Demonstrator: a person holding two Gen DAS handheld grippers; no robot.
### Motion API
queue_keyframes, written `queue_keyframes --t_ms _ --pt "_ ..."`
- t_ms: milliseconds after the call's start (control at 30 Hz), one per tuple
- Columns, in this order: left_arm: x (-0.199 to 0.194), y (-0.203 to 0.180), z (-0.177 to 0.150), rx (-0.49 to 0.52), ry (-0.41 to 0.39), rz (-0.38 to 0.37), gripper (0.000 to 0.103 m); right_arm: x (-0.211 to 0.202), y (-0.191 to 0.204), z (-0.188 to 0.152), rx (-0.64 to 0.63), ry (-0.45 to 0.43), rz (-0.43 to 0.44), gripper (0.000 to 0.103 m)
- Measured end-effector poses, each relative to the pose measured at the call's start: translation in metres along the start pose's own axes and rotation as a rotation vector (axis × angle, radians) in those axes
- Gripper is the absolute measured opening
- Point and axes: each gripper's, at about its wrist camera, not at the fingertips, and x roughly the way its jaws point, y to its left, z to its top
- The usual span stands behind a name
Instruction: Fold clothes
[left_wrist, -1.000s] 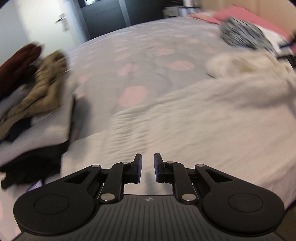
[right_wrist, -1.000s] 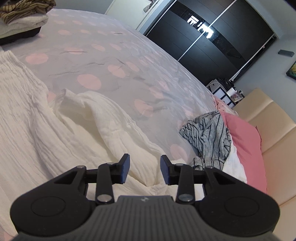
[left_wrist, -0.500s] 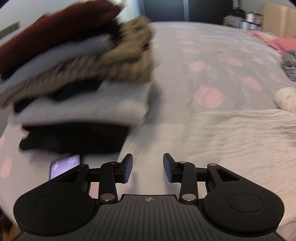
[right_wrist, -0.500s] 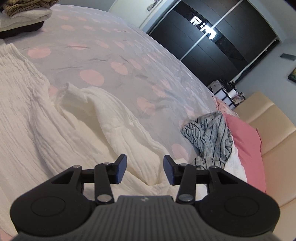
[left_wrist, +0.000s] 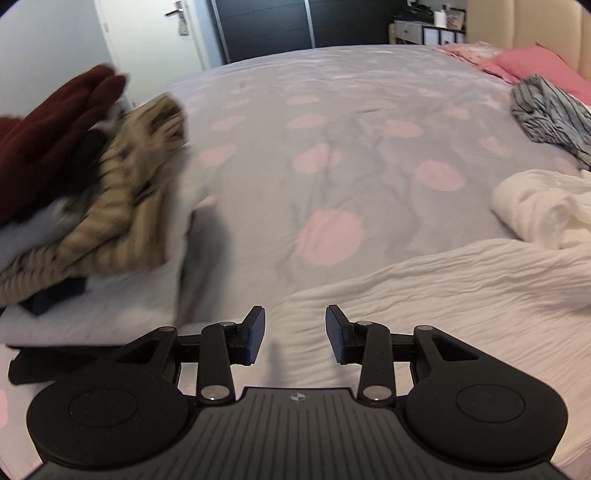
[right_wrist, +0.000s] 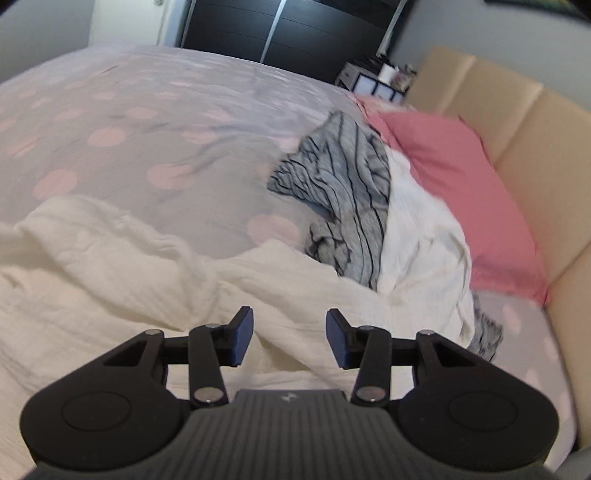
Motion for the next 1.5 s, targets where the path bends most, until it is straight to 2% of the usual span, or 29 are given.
queue_keyframes --t_ms 67,200,467,567,667,767,933,1033,1100,1133,1167,1233,1400,1500 --pt "-0.001 -0.011 0.005 0.009 0.012 -0.019 0.034 0.004 -0.006 0.004 0.036 0.003 0.046 0.047" --pt "-0.001 -0.032 0.015 0.025 0.034 -0.059 0.034 0.008 0.017 0.023 -0.024 -0.023 0.155 0.047" --pt "0.003 -0.073 0.02 0.055 0.079 -0.15 0.035 0.01 0.105 0.074 -0.19 -0.029 0.399 0.056" --pt "0.005 -0.085 0.019 0.102 0.078 -0.172 0.035 0.008 0.143 0.086 -0.261 -0.018 0.44 0.058" --pt "0.009 -0.088 0.017 0.134 0.085 -0.172 0.035 0.013 0.173 0.097 -0.315 -0.001 0.433 0.059" --pt "0.016 -0.081 0.017 0.114 0.109 -0.176 0.035 0.025 0.194 0.104 -0.346 0.034 0.433 0.059" --pt "0.023 -0.063 0.02 0.058 0.134 -0.183 0.037 0.062 0.219 0.103 -0.372 0.162 0.374 0.059" --pt "0.026 -0.056 0.024 0.028 0.14 -0.188 0.039 0.082 0.218 0.094 -0.369 0.241 0.309 0.057" --pt "0.027 -0.056 0.025 0.023 0.142 -0.196 0.039 0.09 0.209 0.091 -0.323 0.288 0.312 0.047" --pt "0.028 -0.056 0.025 0.021 0.143 -0.2 0.039 0.092 0.203 0.09 -0.294 0.306 0.319 0.027" --pt "0.028 -0.056 0.026 0.019 0.144 -0.204 0.039 0.09 0.198 0.09 -0.272 0.302 0.321 0.021" --pt "0.03 -0.057 0.026 0.02 0.148 -0.205 0.039 0.085 0.187 0.091 -0.228 0.291 0.323 0.018" --pt "0.031 -0.059 0.028 0.02 0.155 -0.207 0.039 0.053 0.145 0.1 -0.087 0.162 0.255 0.016" --pt "0.031 -0.06 0.029 0.021 0.155 -0.211 0.039 0.032 0.108 0.095 0.018 0.12 0.193 0.016"
